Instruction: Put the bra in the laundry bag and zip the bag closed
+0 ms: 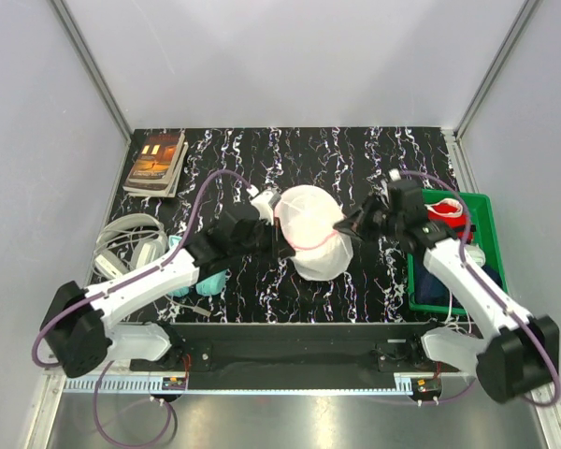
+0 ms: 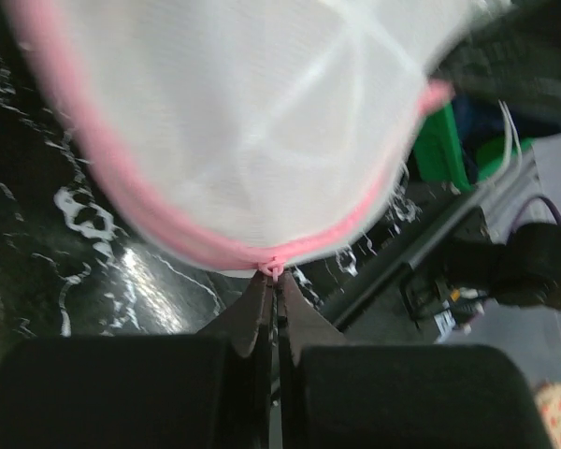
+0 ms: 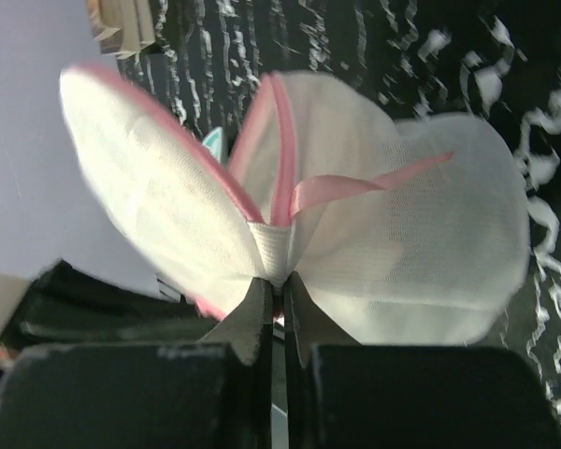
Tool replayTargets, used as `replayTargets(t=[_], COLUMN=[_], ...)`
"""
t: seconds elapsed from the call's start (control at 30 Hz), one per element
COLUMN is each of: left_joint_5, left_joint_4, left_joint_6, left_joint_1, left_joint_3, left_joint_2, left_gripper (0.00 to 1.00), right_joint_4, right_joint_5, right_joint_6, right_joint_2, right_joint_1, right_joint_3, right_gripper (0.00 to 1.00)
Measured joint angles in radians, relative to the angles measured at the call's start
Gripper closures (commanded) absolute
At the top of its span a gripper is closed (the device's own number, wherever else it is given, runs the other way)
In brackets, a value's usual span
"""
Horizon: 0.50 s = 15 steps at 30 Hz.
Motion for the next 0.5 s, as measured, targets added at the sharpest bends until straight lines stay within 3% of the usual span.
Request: replayTargets(t=[0.07, 0.13, 0.17, 0.23, 0.27, 0.5], left_joint_5=[0.027, 0.049, 0.055, 0.061, 0.066, 0.113], left_joint_4=[0.007, 0.028, 0.039, 0.068, 0.086, 0.204], left_joint_6=[-0.006, -0.017, -0.023, -0.037, -0.05, -0.125], left_joint_1=[-0.031, -0.066, -0.078, -0.099, -0.106, -0.112], left_joint_3=[-0.011, -0.014, -0.014, -0.014, -0.014, -0.014], left_joint_2=[-0.027, -0.04, -0.041, -0.037, -0.032, 0.12], left_gripper=[1.0, 1.0, 1.0, 1.0, 1.0, 1.0], right_joint_4=[0.0, -0.006, -0.013, -0.049, -0.07, -0.142], right_joint_5=[-0.047, -0.098, -0.113, -0.148, -0.154, -0.084], right_joint_6=[-0.075, -0.136, -0.154, -0.192, -0.214, -0.246], right_joint_2=[0.103, 0.202, 0.231, 0.296, 0.323, 0.282], right_joint_1=[-0.001, -0.003, -0.004, -0.007, -0.008, -0.021], right_joint_3=[0.102, 0.201, 0.233, 0.301, 0.326, 0.248], right_gripper=[1.0, 0.92, 0.86, 0.63, 0.58, 0.35])
